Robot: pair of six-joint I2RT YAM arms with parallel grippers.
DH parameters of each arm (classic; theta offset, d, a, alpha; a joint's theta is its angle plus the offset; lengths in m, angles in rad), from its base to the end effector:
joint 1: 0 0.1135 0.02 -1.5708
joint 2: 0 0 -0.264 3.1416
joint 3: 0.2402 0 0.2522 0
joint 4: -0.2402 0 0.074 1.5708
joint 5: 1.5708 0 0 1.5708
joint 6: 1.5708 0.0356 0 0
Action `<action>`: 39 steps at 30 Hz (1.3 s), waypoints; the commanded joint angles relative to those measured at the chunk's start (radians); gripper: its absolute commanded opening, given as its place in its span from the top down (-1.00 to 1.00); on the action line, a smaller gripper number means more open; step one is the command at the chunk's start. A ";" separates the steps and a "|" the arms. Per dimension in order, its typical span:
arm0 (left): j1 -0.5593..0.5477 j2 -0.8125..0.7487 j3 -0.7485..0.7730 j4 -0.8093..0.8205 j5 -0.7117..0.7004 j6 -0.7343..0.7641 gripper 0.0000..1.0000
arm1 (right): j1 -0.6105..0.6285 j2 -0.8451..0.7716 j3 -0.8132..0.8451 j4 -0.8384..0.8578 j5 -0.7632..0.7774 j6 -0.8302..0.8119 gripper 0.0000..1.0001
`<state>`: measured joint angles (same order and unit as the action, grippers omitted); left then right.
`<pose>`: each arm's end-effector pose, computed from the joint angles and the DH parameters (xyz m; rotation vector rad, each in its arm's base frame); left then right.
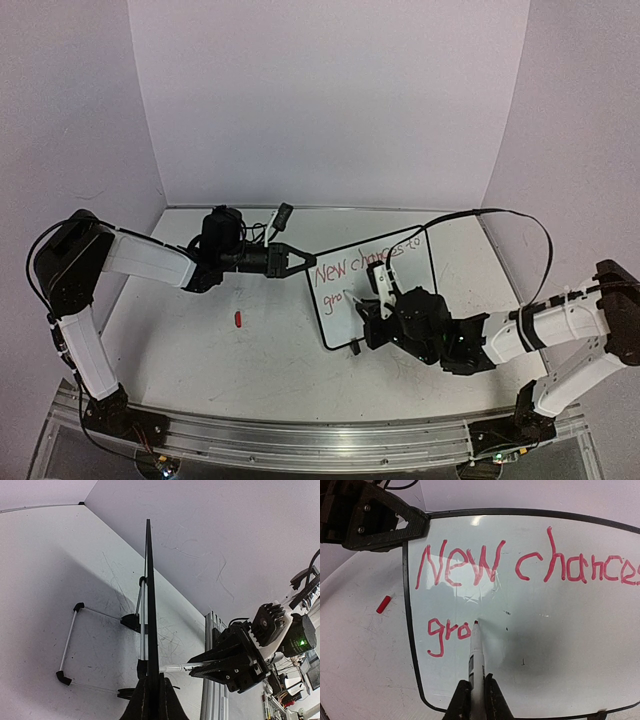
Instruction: Write a sentence on the whiteboard
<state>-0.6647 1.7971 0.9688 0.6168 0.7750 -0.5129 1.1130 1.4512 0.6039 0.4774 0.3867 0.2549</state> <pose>0.2887 -0.2579 0.2100 0.7657 1.8393 -1.4913 0.1426 0.2590 0.1931 -0.5684 1.8656 0.5431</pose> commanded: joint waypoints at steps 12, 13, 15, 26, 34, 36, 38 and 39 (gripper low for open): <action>-0.011 -0.028 0.018 -0.075 0.029 0.013 1.00 | -0.006 0.040 0.055 0.019 0.032 -0.021 1.00; -0.011 -0.028 0.018 -0.076 0.029 0.013 1.00 | -0.006 0.041 0.053 0.015 0.031 -0.017 1.00; -0.010 -0.028 0.017 -0.077 0.028 0.013 1.00 | -0.007 0.042 0.049 0.005 0.028 -0.008 1.00; -0.010 -0.028 0.018 -0.076 0.028 0.014 1.00 | -0.004 0.002 -0.004 -0.038 0.001 0.045 1.00; -0.010 -0.028 0.017 -0.075 0.028 0.014 1.00 | -0.002 -0.004 -0.022 -0.040 -0.008 0.062 1.00; -0.011 -0.028 0.018 -0.076 0.027 0.014 1.00 | -0.002 -0.005 -0.021 -0.040 -0.003 0.063 1.00; -0.011 -0.028 0.017 -0.075 0.028 0.014 1.00 | -0.002 0.000 -0.015 -0.040 0.006 0.061 1.00; -0.010 -0.028 0.017 -0.076 0.028 0.014 1.00 | -0.002 0.002 -0.010 -0.040 0.008 0.059 1.00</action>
<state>-0.6647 1.7938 0.9688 0.6037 0.7750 -0.5029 1.1114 1.4647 0.5900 0.4515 0.3740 0.3019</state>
